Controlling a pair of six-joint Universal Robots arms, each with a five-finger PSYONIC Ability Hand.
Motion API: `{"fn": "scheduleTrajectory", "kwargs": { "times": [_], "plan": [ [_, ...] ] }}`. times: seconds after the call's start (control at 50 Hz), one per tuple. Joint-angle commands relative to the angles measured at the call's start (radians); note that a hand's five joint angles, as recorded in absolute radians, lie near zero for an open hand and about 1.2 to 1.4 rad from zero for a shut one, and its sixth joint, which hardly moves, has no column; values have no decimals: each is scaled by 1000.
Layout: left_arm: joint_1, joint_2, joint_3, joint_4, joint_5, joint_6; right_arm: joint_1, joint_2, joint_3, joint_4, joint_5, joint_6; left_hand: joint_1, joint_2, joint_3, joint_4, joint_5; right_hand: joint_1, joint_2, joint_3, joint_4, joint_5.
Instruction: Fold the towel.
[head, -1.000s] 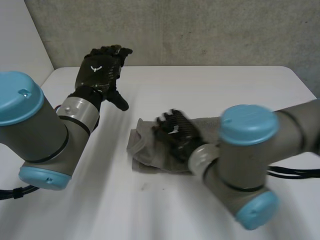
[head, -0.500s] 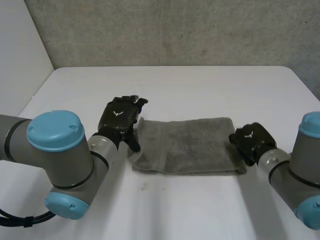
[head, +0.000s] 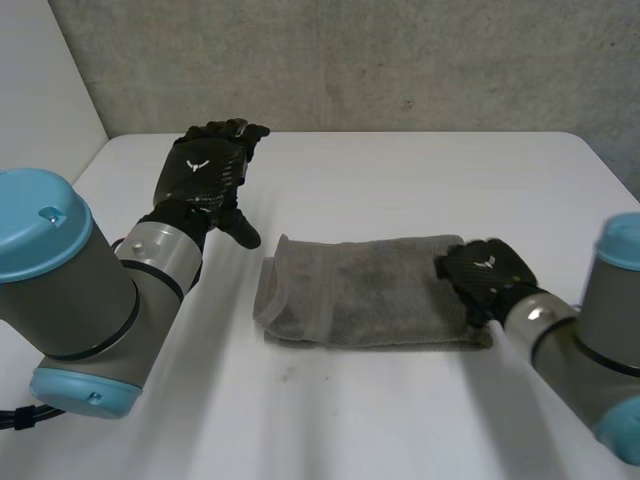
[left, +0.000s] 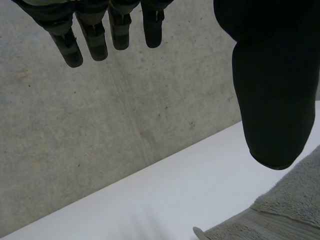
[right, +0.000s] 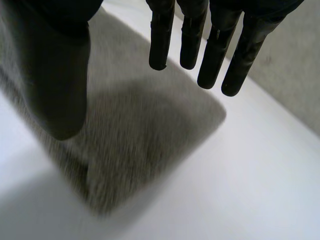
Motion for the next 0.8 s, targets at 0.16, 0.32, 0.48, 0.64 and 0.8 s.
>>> {"fn": "scheduleTrajectory", "kwargs": {
  "times": [0.16,0.32,0.48,0.64,0.8],
  "plan": [
    [1,-5,-7,-1,-3,0,-122,68,47,-64,-128,18,0,9,9,9,-30,918,922,918,916,908],
    [1,18,7,-1,-3,0,-54,3,-97,-55,-7,-16,0,9,9,9,-30,919,922,919,917,909],
    [4,78,61,-4,0,2,334,165,-447,74,-77,-40,0,9,9,9,-30,919,922,919,917,909],
    [31,84,90,-43,-9,-1,528,409,-691,292,-88,-114,0,9,9,9,-30,919,922,919,917,909],
    [47,72,95,-61,-55,-46,517,294,-588,203,-76,39,0,9,9,9,-30,277,280,277,275,267]
  ]
}}
